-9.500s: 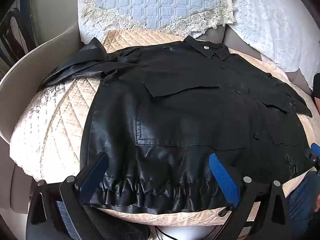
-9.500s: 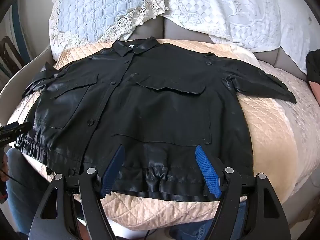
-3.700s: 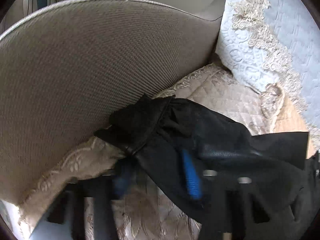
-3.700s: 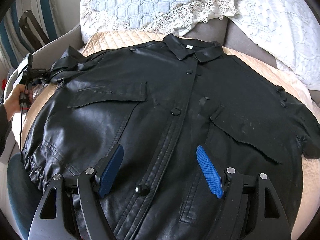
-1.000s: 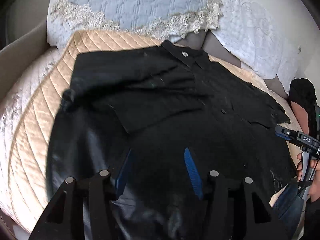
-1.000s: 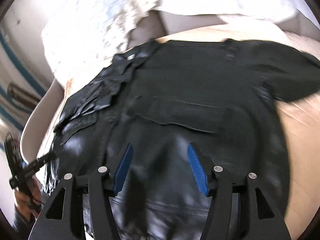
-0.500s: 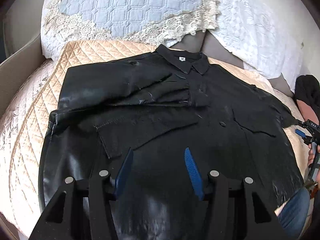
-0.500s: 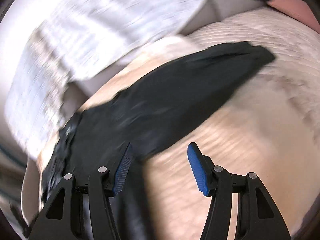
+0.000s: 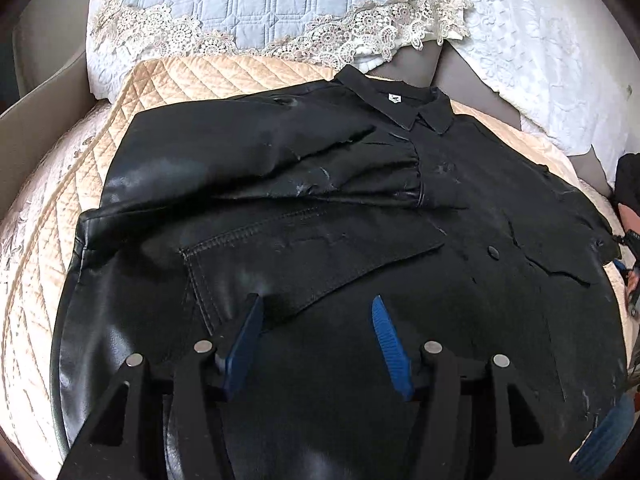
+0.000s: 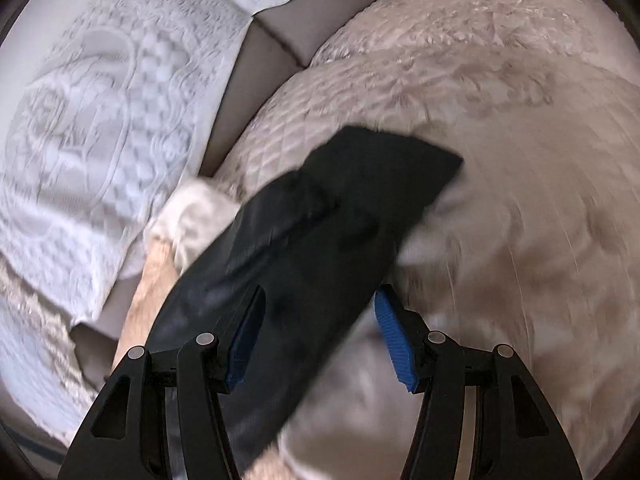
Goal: Fold large clothes
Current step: 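Grasp the other sleeve cuff with the right tool and lift it, then fold the held sleeve across the jacket body with the right tool, release, then grasp the gathered hem with both tools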
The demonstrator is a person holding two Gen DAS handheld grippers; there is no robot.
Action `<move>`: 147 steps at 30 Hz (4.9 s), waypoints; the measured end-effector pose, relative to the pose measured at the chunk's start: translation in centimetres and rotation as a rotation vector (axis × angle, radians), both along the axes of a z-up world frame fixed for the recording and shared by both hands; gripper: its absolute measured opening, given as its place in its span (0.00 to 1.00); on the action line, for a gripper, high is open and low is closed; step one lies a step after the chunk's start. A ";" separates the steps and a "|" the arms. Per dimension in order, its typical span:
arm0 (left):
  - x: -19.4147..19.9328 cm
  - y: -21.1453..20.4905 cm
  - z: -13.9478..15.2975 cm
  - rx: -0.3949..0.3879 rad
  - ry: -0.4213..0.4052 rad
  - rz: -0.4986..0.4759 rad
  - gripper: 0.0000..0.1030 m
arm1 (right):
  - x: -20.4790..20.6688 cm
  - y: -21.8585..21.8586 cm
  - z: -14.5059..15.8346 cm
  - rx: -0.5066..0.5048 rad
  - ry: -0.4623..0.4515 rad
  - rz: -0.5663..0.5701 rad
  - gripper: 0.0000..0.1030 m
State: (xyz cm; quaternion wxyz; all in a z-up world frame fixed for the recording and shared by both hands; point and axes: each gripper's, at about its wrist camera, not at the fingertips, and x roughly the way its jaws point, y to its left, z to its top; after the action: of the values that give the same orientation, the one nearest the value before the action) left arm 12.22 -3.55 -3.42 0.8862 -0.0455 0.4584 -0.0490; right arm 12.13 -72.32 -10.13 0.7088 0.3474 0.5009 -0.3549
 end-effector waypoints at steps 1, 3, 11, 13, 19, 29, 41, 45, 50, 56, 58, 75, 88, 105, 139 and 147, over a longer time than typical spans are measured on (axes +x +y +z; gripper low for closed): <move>0.0 0.0 -0.1 0.003 -0.002 -0.001 0.58 | 0.3 -0.5 -0.2 0.003 0.005 -0.004 0.54; 0.0 0.0 -0.2 0.007 -0.005 -0.001 0.59 | 0.9 -1.2 -0.3 0.027 0.025 -0.012 0.14; -0.2 0.2 -0.3 -0.005 -0.027 -0.004 0.59 | 7.5 7.3 9.2 -0.013 -0.160 0.300 0.03; -0.2 0.3 -0.2 -0.011 -0.027 -0.006 0.59 | 9.6 11.5 11.5 -0.004 -0.218 0.411 0.03; -0.9 1.0 1.4 -0.073 -0.034 -0.017 0.59 | 14.2 25.3 12.5 0.111 -0.293 0.703 0.03; -3.5 2.9 3.6 -0.083 -0.074 -0.018 0.59 | 12.7 42.1 -0.7 0.455 -0.061 1.017 0.43; -0.7 2.2 5.0 -0.108 -0.116 -0.036 0.59 | 12.5 40.5 -1.7 0.307 -0.022 0.975 0.43; 2.5 2.5 5.1 -0.064 -0.139 -0.014 0.59 | 12.6 42.1 -6.9 0.286 0.108 1.002 0.43; 7.3 4.6 3.3 0.000 -0.085 0.058 0.59 | 12.5 42.2 -8.4 0.306 0.172 1.027 0.43; 7.3 7.1 3.3 0.006 -0.109 0.097 0.59 | 11.3 36.5 -0.9 0.138 0.062 0.973 0.43; 7.8 7.7 2.1 -0.005 -0.068 0.118 0.59 | 10.3 33.6 -0.2 0.057 0.097 0.901 0.43; -2.5 4.9 6.0 -0.061 -0.125 0.000 0.62 | 1.5 35.2 7.4 0.018 0.001 0.892 0.45; -12.3 2.2 4.4 -0.095 -0.065 -0.045 0.62 | -8.2 41.0 9.3 0.075 0.070 0.944 0.54; -13.3 5.8 4.7 -0.048 -0.067 0.049 0.66 | -9.3 36.8 10.2 0.062 0.076 0.816 0.63; -13.4 11.6 0.1 -0.271 0.074 0.181 0.69 | -10.9 29.8 6.8 0.386 0.071 0.585 0.56; -13.8 13.5 -0.3 -0.292 0.092 0.251 0.31 | -11.0 30.0 6.5 0.406 0.099 0.599 0.24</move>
State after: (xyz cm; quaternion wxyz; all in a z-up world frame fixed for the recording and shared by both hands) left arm -1.54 9.91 -3.68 0.8475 -0.2325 0.4771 -0.0020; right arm 1.12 -42.34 -3.64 0.6728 0.3015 0.6743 -0.0414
